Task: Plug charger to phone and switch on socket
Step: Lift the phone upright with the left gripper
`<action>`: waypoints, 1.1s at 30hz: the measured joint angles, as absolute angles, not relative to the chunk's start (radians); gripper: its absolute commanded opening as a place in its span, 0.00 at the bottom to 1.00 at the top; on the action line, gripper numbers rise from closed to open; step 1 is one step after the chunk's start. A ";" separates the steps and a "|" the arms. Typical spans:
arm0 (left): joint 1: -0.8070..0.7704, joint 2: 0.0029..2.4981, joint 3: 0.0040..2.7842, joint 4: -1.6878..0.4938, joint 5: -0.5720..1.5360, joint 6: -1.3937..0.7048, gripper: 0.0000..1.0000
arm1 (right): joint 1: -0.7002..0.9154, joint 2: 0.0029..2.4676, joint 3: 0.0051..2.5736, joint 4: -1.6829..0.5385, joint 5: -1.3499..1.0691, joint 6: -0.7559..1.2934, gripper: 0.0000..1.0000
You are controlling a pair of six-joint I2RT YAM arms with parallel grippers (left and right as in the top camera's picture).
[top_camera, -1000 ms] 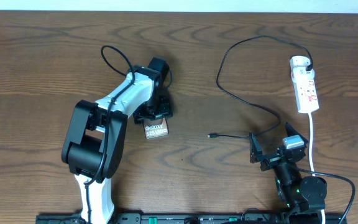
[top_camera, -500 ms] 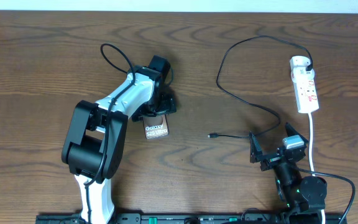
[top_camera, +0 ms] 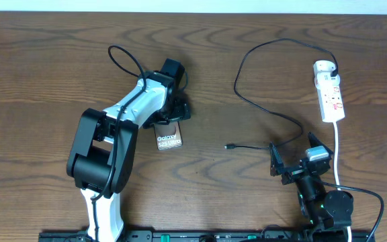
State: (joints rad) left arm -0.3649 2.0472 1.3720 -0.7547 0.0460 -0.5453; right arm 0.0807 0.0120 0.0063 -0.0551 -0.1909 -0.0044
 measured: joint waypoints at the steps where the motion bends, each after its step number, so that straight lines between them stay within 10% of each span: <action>1: -0.365 2.047 1.372 -0.755 0.046 -0.545 0.98 | 0.081 0.012 0.006 -0.055 -0.191 -0.004 0.99; 33: -0.365 2.047 1.372 -0.755 0.046 -0.516 1.00 | 0.081 0.012 0.006 -0.055 -0.191 -0.004 0.99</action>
